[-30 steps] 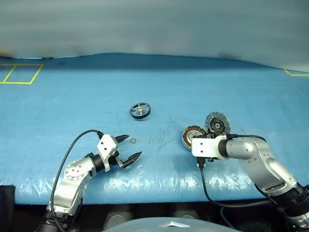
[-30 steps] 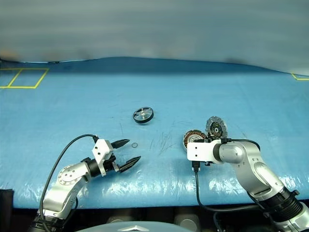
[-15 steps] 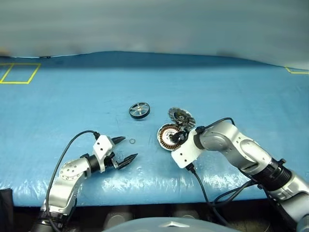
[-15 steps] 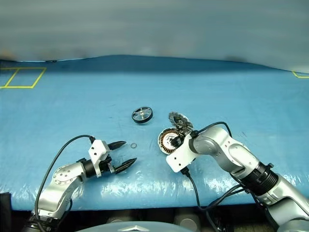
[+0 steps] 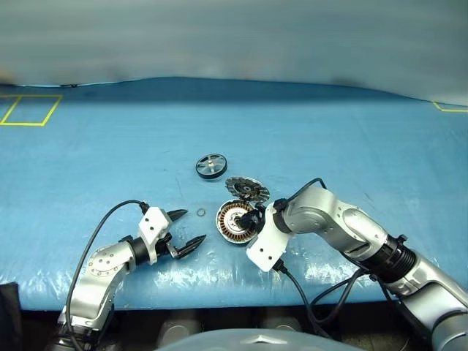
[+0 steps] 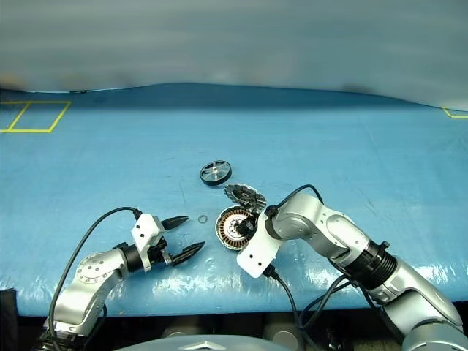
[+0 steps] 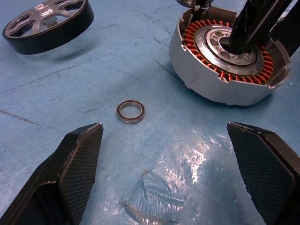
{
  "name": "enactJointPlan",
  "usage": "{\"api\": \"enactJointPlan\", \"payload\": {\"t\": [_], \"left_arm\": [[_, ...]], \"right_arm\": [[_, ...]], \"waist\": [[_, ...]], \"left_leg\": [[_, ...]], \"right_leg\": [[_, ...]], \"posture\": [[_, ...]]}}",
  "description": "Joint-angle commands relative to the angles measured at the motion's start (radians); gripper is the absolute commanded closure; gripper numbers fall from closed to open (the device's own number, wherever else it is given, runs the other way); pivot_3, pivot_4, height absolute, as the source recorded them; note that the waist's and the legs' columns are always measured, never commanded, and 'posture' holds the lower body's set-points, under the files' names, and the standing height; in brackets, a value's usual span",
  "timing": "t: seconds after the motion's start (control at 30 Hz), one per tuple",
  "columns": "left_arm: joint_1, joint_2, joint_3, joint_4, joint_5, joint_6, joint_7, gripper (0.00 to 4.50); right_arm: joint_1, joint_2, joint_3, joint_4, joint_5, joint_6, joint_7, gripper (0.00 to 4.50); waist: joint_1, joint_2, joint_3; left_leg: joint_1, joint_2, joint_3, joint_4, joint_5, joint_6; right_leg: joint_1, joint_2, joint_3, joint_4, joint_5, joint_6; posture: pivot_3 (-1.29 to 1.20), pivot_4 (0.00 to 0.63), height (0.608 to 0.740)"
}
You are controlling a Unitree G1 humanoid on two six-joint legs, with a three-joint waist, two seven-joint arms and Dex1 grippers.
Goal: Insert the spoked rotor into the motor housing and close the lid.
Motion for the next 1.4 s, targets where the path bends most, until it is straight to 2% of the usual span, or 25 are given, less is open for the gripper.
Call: {"api": "enactJointPlan", "payload": {"t": [0.03, 0.27, 0.3, 0.47, 0.5, 0.77, 0.87, 1.0, 1.13, 1.3, 1.4], "left_arm": [[0.002, 0.000, 0.006, -0.044, -0.010, -0.003, 0.001, 0.00], [-0.001, -0.002, 0.001, -0.042, -0.003, -0.010, 0.006, 0.00], [-0.001, -0.003, 0.001, -0.042, -0.003, -0.011, 0.007, 0.00], [-0.004, -0.004, -0.001, -0.039, -0.003, -0.013, 0.008, 0.00], [-0.004, -0.005, -0.002, -0.038, -0.004, -0.013, 0.008, 0.00], [-0.011, -0.004, -0.014, -0.027, -0.013, -0.009, -0.011, 0.00], [-0.015, 0.007, -0.022, -0.028, -0.011, 0.003, -0.030, 0.00], [-0.021, 0.026, -0.025, -0.024, 0.005, 0.001, -0.041, 0.00], [-0.039, 0.028, -0.020, 0.002, -0.007, -0.013, -0.066, 0.00], [-0.094, 0.014, -0.011, 0.080, 0.026, -0.083, -0.056, 0.00], [-0.118, 0.004, -0.012, 0.115, 0.038, -0.109, -0.041, 0.00]], "right_arm": [[-0.019, 0.026, -0.004, 0.011, 0.000, -0.041, -0.025, 2.32], [-0.037, 0.051, -0.025, 0.072, -0.010, -0.045, -0.047, 2.32], [-0.040, 0.054, -0.030, 0.078, -0.015, -0.050, -0.061, 1.61], [-0.035, 0.037, -0.034, 0.064, -0.005, -0.084, -0.068, 0.10], [-0.026, 0.034, -0.045, 0.042, 0.020, -0.069, -0.054, 0.05], [0.045, -0.025, -0.141, -0.101, 0.098, 0.043, -0.011, 0.05], [0.149, -0.023, -0.258, -0.188, 0.173, 0.228, -0.027, 0.05], [0.311, 0.046, -0.429, -0.312, 0.281, 0.477, -0.103, 0.05], [0.452, 0.123, -0.520, -0.402, 0.380, 0.642, -0.173, 0.05], [0.583, 0.182, -0.586, -0.457, 0.489, 0.735, -0.247, 0.05], [0.609, 0.164, -0.577, -0.458, 0.498, 0.741, -0.275, 0.05]], "waist": [[-0.001, 0.000, 0.000], [-0.001, 0.000, 0.000], [-0.001, 0.000, 0.000], [0.000, 0.000, 0.000], [0.001, 0.000, 0.000], [0.002, 0.000, 0.000], [0.007, 0.000, 0.000], [0.006, 0.000, 0.000], [0.003, 0.000, 0.000], [0.003, 0.000, 0.000], [0.001, 0.000, 0.000]], "left_leg": [[0.000, 0.000, 0.000, 0.000, 0.000, 0.000], [0.001, 0.000, 0.000, 0.001, 0.001, -0.001], [0.001, 0.000, 0.000, 0.001, 0.001, -0.001], [0.002, 0.000, 0.000, 0.001, 0.001, -0.001], [0.002, 0.000, 0.000, 0.002, 0.001, -0.001], [0.002, 0.000, -0.001, 0.002, 0.001, -0.001], [0.001, 0.000, -0.002, 0.002, 0.001, -0.001], [0.001, 0.000, -0.003, 0.002, 0.001, -0.001], [0.001, 0.000, -0.003, 0.001, 0.001, -0.001], [0.002, 0.000, -0.003, 0.001, 0.001, 0.000], [0.002, -0.001, -0.003, 0.001, 0.001, 0.001]], "right_leg": [[0.000, 0.000, 0.000, 0.000, 0.000, 0.000], [0.000, 0.001, 0.000, 0.001, 0.000, 0.000], [0.000, 0.002, 0.000, 0.002, 0.000, 0.000], [0.000, 0.002, 0.001, 0.004, 0.000, 0.000], [0.000, 0.002, 0.001, 0.004, 0.000, 0.000], [0.001, -0.001, 0.001, 0.005, 0.000, 0.000], [0.002, -0.002, 0.001, 0.004, 0.000, 0.000], [0.006, -0.003, 0.002, 0.004, 0.000, 0.000], [0.007, -0.004, 0.002, 0.004, 0.000, -0.001], [0.007, -0.004, 0.002, 0.005, 0.000, -0.001], [0.006, -0.004, 0.002, 0.005, 0.000, -0.001]], "posture": [[0.00, 0.150, 0.740], [0.00, 0.150, 0.740], [0.00, 0.150, 0.740], [0.00, 0.150, 0.740], [0.00, 0.150, 0.740], [0.00, 0.150, 0.740], [0.00, 0.150, 0.740], [0.00, 0.150, 0.740], [0.00, 0.150, 0.740], [0.00, 0.150, 0.740], [0.00, 0.150, 0.740]]}}
